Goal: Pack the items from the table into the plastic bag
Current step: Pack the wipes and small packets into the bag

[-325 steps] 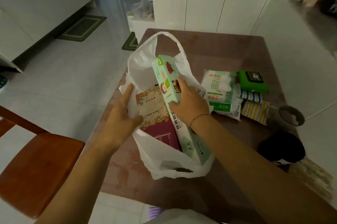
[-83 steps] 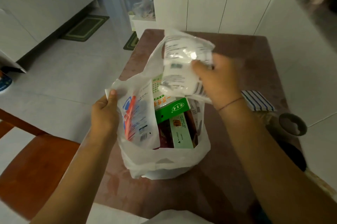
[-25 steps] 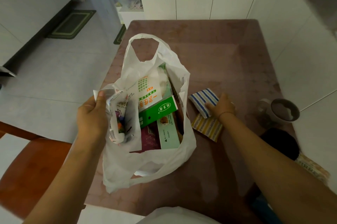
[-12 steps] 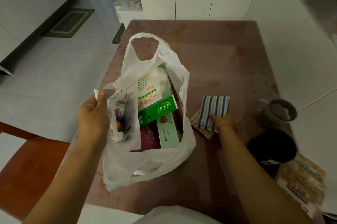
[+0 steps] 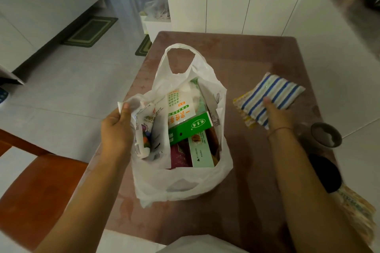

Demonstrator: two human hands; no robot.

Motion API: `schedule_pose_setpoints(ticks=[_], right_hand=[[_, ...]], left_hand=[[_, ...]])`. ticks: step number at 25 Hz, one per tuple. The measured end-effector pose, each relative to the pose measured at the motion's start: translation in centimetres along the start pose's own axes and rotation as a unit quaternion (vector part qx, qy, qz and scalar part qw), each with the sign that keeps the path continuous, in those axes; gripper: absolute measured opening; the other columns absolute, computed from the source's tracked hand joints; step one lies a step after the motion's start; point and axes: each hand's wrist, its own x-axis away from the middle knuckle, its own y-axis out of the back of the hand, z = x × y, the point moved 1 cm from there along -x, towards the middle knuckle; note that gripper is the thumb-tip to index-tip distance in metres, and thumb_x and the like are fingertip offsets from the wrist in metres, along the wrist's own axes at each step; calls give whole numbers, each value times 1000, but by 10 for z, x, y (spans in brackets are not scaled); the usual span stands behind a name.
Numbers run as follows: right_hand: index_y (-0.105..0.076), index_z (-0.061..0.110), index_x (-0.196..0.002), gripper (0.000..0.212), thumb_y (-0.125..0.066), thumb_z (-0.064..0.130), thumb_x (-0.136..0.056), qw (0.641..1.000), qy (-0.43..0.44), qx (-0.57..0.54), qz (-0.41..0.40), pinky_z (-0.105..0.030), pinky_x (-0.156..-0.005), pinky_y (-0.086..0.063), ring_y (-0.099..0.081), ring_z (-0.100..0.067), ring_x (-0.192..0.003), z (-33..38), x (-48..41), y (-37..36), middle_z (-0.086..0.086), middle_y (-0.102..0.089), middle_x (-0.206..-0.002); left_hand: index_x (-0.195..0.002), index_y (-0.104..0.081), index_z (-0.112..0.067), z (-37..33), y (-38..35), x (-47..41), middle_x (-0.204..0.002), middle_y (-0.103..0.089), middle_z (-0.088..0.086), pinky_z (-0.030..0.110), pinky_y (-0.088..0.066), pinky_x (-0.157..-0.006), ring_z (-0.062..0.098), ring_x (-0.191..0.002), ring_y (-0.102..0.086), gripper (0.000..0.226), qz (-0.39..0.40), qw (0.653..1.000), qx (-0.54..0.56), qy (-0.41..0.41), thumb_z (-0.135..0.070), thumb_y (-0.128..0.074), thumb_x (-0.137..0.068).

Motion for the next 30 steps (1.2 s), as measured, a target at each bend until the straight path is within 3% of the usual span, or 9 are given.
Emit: schedule_pose_setpoints(ticks=[3, 5, 7, 10, 12, 16, 21, 26, 30], right_hand=[[-55, 7, -122, 50, -75, 17, -78, 969, 137, -133, 155, -12, -58, -54, -71, -1, -79, 76, 41, -15, 2, -70, -102], [-48, 10, -128, 55, -74, 13, -79, 941, 135, -103, 292, -26, -73, -60, -71, -8, -87, 85, 82, -40, 0, -70, -108], [-21, 18, -146, 83, -72, 22, -80, 911, 108, 82, 390, -38, -92, -54, -62, -18, -110, 68, 123, -66, -7, -54, -134], [7, 28, -150, 102, -65, 44, -80, 808, 312, 409, 288, -48, -115, -20, -19, -30, -142, 23, 153, -86, -9, -11, -157], [6, 33, -149, 93, -52, 59, -81, 734, 443, 446, 256, -50, -115, 1, 3, -31, -146, 6, 162, -94, -5, 4, -160], [12, 41, -147, 88, -27, 79, -78, 621, 390, 559, 388, -50, -114, 12, 18, -32, -146, -36, 152, -107, -2, 20, -159], [11, 42, -147, 83, -30, 75, -82, 640, 336, 549, 419, -47, -115, 12, 20, -26, -146, -41, 133, -108, 1, 22, -159], [5, 38, -149, 82, -38, 67, -86, 642, 373, 511, 433, -46, -117, 5, 16, -26, -147, -14, 141, -83, 3, 19, -159], [-22, 30, -149, 76, -43, 62, -84, 754, 433, 360, 339, -39, -113, -11, -7, -23, -147, 18, 128, -31, 3, -9, -160]], left_hand=[[-112, -66, -23, 2, 0, 0, -109, -68, 5, 45, -53, -82, 28, -94, -65, 37, 3, 1000, 15, 9, -45, -44, -92], [-110, -67, -23, 2, 0, -1, -106, -69, 4, 43, -54, -78, 28, -91, -66, 36, 3, 1000, 27, 13, -47, -47, -90], [-105, -69, -19, 3, 1, -3, -98, -71, 6, 40, -55, -75, 28, -88, -67, 36, 11, 999, 45, 13, -45, -51, -89], [-90, -71, -11, 3, 4, -6, -86, -71, 19, 47, -56, -73, 33, -78, -69, 37, 29, 998, 60, 15, -46, -59, -84], [-89, -67, -1, 5, 5, -8, -89, -65, 31, 57, -54, -73, 42, -75, -65, 49, 29, 999, 44, 7, -49, -59, -82], [-90, -71, -18, 8, 3, -6, -86, -73, 11, 51, -56, -74, 31, -77, -70, 38, 32, 998, 50, 10, -52, -57, -82], [-94, -72, -20, 8, 7, -13, -91, -74, 3, 37, -59, -61, 24, -74, -71, 27, 32, 996, 76, 19, -41, -56, -87], [-92, -73, -19, 9, 12, -15, -83, -75, 0, 25, -54, -51, 19, -69, -71, 26, 32, 996, 80, 4, -38, -56, -88], [-87, -74, -22, 14, 10, -15, -79, -75, 0, 23, -51, -48, 18, -68, -71, 23, 36, 994, 100, 20, -41, -63, -82]])
